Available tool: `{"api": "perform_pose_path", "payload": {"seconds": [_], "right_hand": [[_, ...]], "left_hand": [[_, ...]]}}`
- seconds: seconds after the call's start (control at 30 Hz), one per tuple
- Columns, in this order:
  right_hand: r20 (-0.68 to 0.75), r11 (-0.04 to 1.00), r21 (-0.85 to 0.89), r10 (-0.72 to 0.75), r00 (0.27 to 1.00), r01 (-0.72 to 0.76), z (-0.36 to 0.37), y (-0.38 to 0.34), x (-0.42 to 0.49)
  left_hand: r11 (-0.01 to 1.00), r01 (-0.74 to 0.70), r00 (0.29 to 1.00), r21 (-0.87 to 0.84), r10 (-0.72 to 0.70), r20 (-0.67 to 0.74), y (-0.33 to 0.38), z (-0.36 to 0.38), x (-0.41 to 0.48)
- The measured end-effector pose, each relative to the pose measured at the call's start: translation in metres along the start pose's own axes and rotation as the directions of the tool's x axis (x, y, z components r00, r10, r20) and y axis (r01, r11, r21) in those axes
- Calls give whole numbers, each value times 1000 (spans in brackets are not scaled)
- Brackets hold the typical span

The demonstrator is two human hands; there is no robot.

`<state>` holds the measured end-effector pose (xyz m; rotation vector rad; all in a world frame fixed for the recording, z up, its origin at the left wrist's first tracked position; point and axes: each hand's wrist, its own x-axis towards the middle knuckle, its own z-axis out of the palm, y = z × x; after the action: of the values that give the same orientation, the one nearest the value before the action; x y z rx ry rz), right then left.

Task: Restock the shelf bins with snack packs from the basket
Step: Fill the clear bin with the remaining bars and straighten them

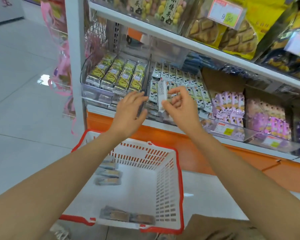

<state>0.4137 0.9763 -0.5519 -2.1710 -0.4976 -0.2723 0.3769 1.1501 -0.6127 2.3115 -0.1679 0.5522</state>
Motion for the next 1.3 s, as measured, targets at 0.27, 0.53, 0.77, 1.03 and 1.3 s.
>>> {"api": "perform_pose_path", "payload": {"seconds": [0.27, 0.53, 0.77, 1.03, 1.3], "right_hand": [[26, 874, -483, 78, 997, -56, 12, 4, 79], [-17, 765, -644, 25, 1000, -30, 27, 21, 86], [-45, 793, -608, 5, 999, -32, 23, 22, 83], [169, 923, -96, -353, 920, 372, 69, 2, 10], [515, 981, -148, -30, 856, 124, 168, 79, -67]], "left_hand": [[866, -32, 988, 500, -47, 145, -29, -9, 22], [859, -74, 991, 506, 7, 133, -41, -3, 18], [875, -131, 991, 466, 119, 54, -48, -3, 12], [872, -88, 988, 481, 138, -70, -81, -21, -39], [808, 78, 967, 585, -205, 154, -160, -8, -123]]}}
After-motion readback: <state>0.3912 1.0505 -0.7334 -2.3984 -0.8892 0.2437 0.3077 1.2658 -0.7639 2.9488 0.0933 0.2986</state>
